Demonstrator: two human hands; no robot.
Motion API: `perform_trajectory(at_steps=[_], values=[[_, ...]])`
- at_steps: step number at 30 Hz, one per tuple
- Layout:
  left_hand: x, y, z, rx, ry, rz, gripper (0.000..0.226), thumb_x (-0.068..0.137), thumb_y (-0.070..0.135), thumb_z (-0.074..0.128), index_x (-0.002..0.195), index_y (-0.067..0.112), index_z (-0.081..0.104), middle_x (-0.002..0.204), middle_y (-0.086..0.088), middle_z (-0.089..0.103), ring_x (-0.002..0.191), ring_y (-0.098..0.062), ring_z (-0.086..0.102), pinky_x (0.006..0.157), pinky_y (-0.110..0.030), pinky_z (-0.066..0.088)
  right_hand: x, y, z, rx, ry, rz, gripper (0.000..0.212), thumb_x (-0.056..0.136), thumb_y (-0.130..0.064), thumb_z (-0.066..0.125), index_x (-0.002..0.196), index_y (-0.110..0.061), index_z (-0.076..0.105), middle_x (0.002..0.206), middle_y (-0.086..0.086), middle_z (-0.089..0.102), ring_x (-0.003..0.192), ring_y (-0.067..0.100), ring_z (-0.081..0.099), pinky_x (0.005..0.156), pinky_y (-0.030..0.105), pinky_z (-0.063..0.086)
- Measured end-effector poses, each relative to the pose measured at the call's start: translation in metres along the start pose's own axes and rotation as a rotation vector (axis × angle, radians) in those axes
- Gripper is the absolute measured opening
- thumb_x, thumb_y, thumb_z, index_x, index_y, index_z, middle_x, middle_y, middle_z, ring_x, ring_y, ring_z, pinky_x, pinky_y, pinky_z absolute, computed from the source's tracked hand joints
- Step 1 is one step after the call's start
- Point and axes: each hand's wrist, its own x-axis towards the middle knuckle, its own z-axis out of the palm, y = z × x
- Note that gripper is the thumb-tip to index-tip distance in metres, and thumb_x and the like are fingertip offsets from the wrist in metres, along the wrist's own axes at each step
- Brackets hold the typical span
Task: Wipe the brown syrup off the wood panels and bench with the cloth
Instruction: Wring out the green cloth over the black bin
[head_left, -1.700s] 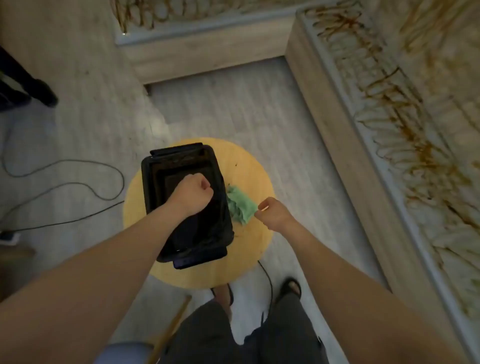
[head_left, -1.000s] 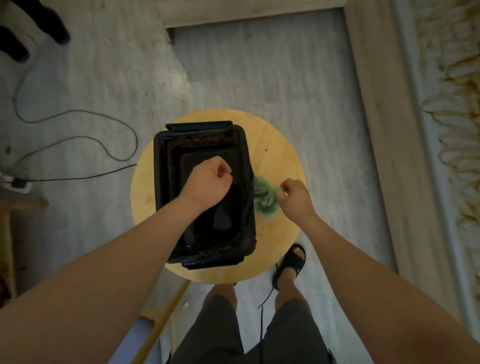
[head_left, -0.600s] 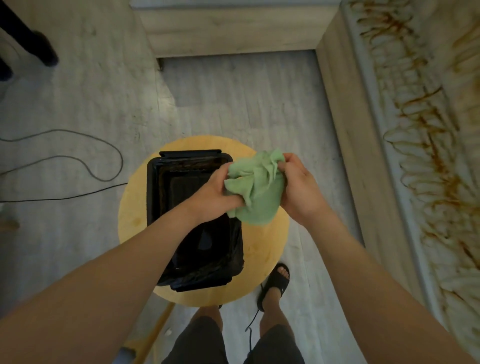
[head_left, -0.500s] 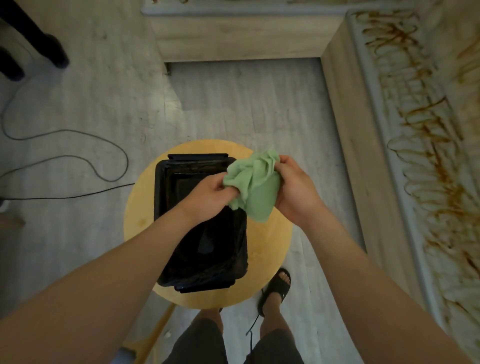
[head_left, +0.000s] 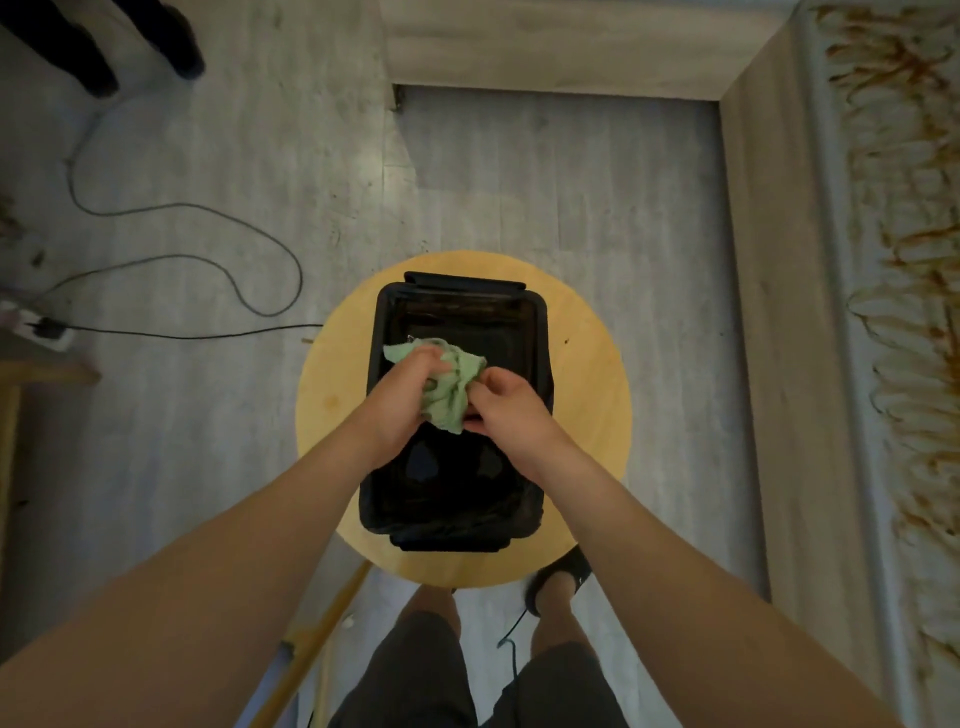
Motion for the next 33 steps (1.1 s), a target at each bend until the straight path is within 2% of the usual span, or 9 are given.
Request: perform_trajectory(at_steps=[3,7,9,15,19,23,26,29,33], values=[[0.0,-0.01,-0.003,-0.061,0.077,-0.042,0.025,0.108,0.025,0.044,0.111,0.014,0.065,0.103,-0.008,0.075,0.096,-0.022,0.072,0.086,-0.038,0.056,0.007,0.001,0.0,-0.003,0.077,-0.02,0.017,0.107,-0.018,0.051,0.096,-0.008,0.06,0.103,0.013,0.074,0.094,0.021,0.076,0.083,0.037,0.064],[0.001,-0.029,-0.011,0.074,0.03,-0.012,0.013,0.094,0.02,0.063,0.105,0.014,0.066,0.102,-0.008,0.071,0.1,-0.024,0.069,0.091,-0.042,0.056,0.015,0.001,0.0,0.041,0.057,0.124,0.03,0.103,-0.039,0.062,0.113,-0.01,0.061,0.111,0.011,0.075,0.097,0.022,0.076,0.08,0.041,0.065],[0.002,-0.032,-0.008,0.01,0.053,-0.011,0.019,0.098,0.019,0.063,0.111,0.007,0.07,0.105,-0.009,0.075,0.103,-0.025,0.071,0.093,-0.041,0.057,0.021,0.004,0.002,-0.028,0.059,0.142,0.02,0.104,-0.029,0.062,0.113,-0.011,0.062,0.115,0.014,0.072,0.103,0.025,0.074,0.087,0.042,0.064],[0.016,-0.039,-0.012,-0.065,0.316,-0.041,0.031,0.098,0.028,0.07,0.099,-0.003,0.072,0.1,-0.014,0.078,0.098,-0.028,0.075,0.092,-0.041,0.06,0.02,-0.002,-0.006,-0.099,0.216,-0.045,0.012,0.105,-0.025,0.055,0.112,-0.023,0.065,0.102,0.002,0.074,0.088,0.02,0.073,0.079,0.037,0.062],[0.022,-0.043,-0.015,0.537,0.444,0.071,0.006,0.093,0.009,0.064,0.093,0.01,0.058,0.091,-0.006,0.06,0.086,-0.027,0.061,0.062,-0.027,0.043,0.025,0.003,-0.013,-0.621,0.325,-0.238,0.031,0.099,-0.008,0.049,0.127,-0.02,0.045,0.09,0.008,0.06,0.067,0.023,0.058,0.053,0.031,0.039],[0.031,-0.053,-0.01,0.893,0.218,0.061,0.032,0.096,0.005,0.05,0.127,0.002,0.057,0.126,-0.016,0.049,0.111,-0.032,0.055,0.082,-0.025,0.04,0.044,0.02,0.003,-0.97,0.18,-0.151,0.035,0.098,-0.007,0.049,0.133,-0.008,0.049,0.123,0.02,0.052,0.102,0.037,0.059,0.08,0.035,0.049],[0.043,-0.061,-0.009,0.91,0.087,-0.053,0.022,0.098,0.01,0.045,0.108,0.005,0.064,0.123,-0.022,0.062,0.112,-0.035,0.058,0.094,-0.033,0.048,0.067,0.039,0.017,-1.015,0.074,0.06,0.046,0.101,-0.02,0.054,0.143,-0.004,0.041,0.145,0.025,0.037,0.123,0.042,0.052,0.104,0.04,0.048],[0.054,-0.064,-0.015,1.038,0.02,-0.109,0.028,0.105,0.007,0.036,0.086,0.009,0.057,0.113,-0.022,0.067,0.108,-0.04,0.06,0.095,-0.038,0.044,0.092,0.053,0.022,-0.999,0.144,0.161,0.059,0.103,-0.026,0.052,0.152,-0.003,0.028,0.157,0.026,0.023,0.137,0.046,0.039,0.113,0.047,0.041],[0.061,-0.071,-0.019,1.002,0.055,-0.211,0.034,0.108,0.006,0.032,0.111,-0.004,0.064,0.12,-0.025,0.066,0.112,-0.04,0.06,0.102,-0.045,0.044,0.12,0.069,0.016,-0.783,0.216,0.253,0.07,0.101,-0.029,0.056,0.158,-0.007,0.02,0.153,0.021,0.038,0.134,0.042,0.046,0.11,0.045,0.044]])
